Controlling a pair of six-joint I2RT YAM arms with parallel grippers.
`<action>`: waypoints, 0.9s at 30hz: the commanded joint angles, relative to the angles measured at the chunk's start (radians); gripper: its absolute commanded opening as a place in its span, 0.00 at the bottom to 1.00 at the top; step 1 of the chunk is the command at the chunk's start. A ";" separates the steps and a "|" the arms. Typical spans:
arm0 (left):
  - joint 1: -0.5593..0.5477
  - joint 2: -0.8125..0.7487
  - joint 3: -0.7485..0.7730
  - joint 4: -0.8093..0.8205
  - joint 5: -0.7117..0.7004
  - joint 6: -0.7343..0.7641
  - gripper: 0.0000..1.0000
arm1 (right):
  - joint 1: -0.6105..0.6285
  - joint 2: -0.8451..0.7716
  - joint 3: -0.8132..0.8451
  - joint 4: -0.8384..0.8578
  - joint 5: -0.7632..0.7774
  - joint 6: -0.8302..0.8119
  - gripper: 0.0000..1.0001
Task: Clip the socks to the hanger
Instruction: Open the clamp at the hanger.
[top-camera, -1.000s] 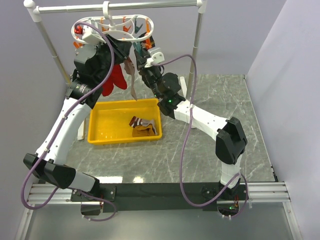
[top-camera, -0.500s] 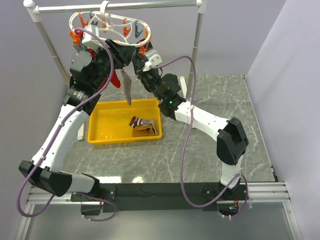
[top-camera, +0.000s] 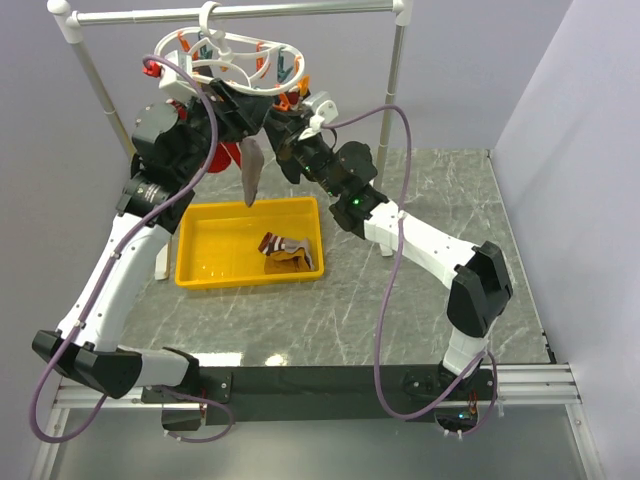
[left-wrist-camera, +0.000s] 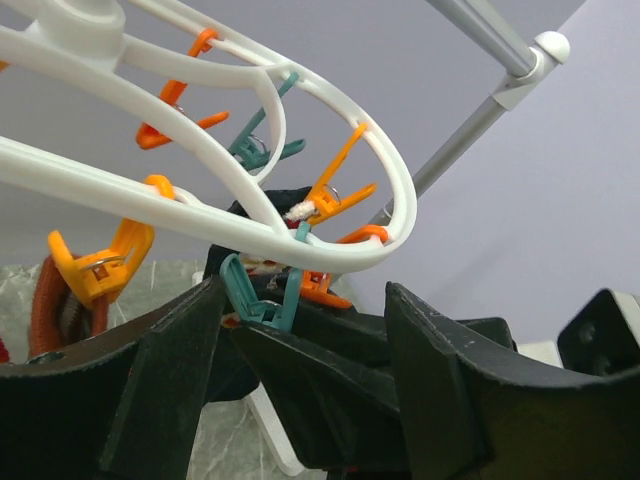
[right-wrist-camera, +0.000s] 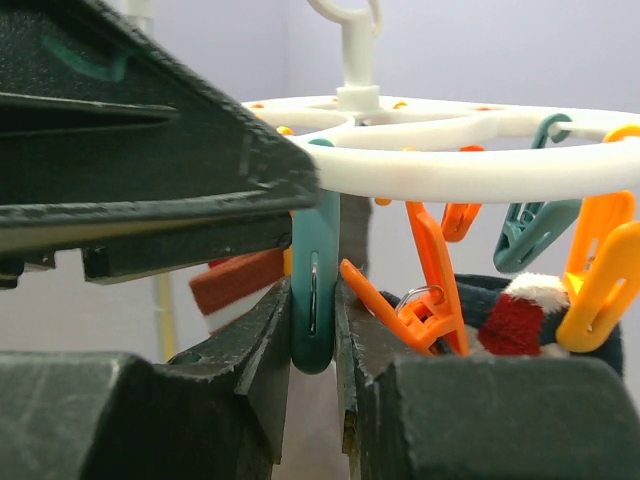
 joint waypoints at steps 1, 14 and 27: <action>0.020 -0.033 0.027 0.001 0.057 -0.047 0.70 | -0.018 -0.077 0.011 0.006 -0.110 0.120 0.15; 0.055 -0.027 -0.002 0.080 0.155 -0.153 0.67 | -0.020 -0.106 0.008 -0.011 -0.164 0.172 0.14; 0.046 0.001 0.024 0.057 0.095 -0.116 0.58 | -0.018 -0.103 0.022 -0.044 -0.098 0.139 0.12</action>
